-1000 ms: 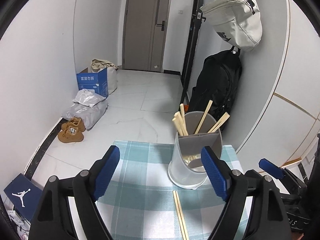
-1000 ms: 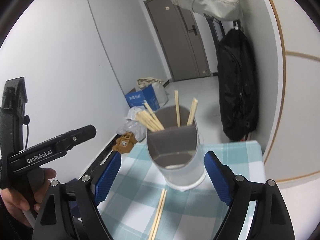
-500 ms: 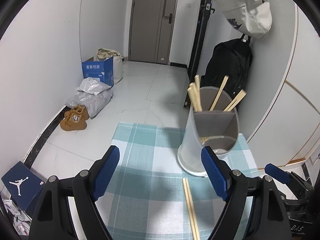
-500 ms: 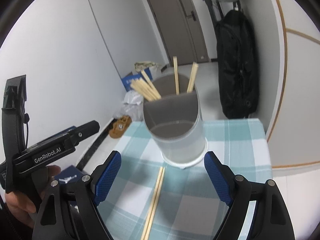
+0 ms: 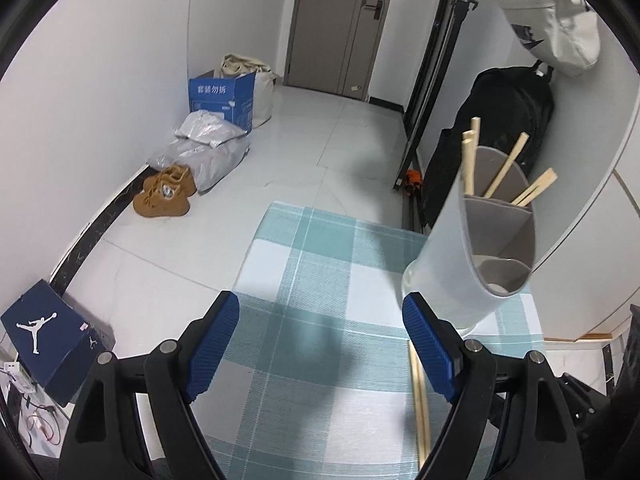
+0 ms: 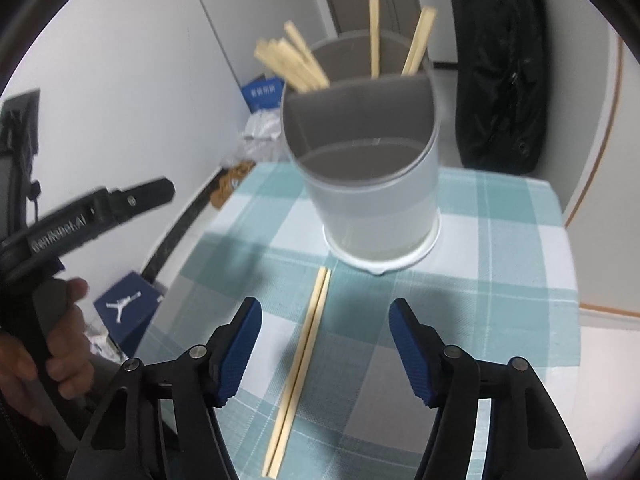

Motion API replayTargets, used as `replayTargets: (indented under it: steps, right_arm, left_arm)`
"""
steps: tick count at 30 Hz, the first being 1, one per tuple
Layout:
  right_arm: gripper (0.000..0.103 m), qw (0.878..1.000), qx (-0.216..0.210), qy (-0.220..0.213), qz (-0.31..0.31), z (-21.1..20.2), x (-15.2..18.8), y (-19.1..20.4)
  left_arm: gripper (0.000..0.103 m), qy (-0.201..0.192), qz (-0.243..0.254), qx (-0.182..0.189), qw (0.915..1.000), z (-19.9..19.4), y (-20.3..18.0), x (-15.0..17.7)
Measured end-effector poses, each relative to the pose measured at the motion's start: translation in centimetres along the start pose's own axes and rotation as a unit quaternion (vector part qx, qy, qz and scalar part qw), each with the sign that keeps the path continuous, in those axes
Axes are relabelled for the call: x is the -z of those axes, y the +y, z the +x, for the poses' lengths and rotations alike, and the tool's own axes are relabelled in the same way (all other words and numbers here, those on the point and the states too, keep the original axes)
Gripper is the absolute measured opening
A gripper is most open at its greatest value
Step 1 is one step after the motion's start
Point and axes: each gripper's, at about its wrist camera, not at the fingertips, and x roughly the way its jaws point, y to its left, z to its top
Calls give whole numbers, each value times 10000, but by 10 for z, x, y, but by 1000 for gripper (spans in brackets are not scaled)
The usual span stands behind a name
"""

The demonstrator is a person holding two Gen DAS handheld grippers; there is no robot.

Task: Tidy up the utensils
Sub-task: 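Lower both open grippers to the last chopsticks beside the caddy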

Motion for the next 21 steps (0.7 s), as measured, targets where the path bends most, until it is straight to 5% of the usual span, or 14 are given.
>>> replayTargets:
  steps: [10, 21]
  right_arm:
    - [29, 9952, 222, 895, -316, 52, 12, 16]
    - [6, 9890, 469, 1239, -650, 69, 12, 24]
  left_arm:
    - [80, 303, -78, -6, 9995, 10, 11, -1]
    - [80, 445, -288, 89, 9986, 12, 23, -4]
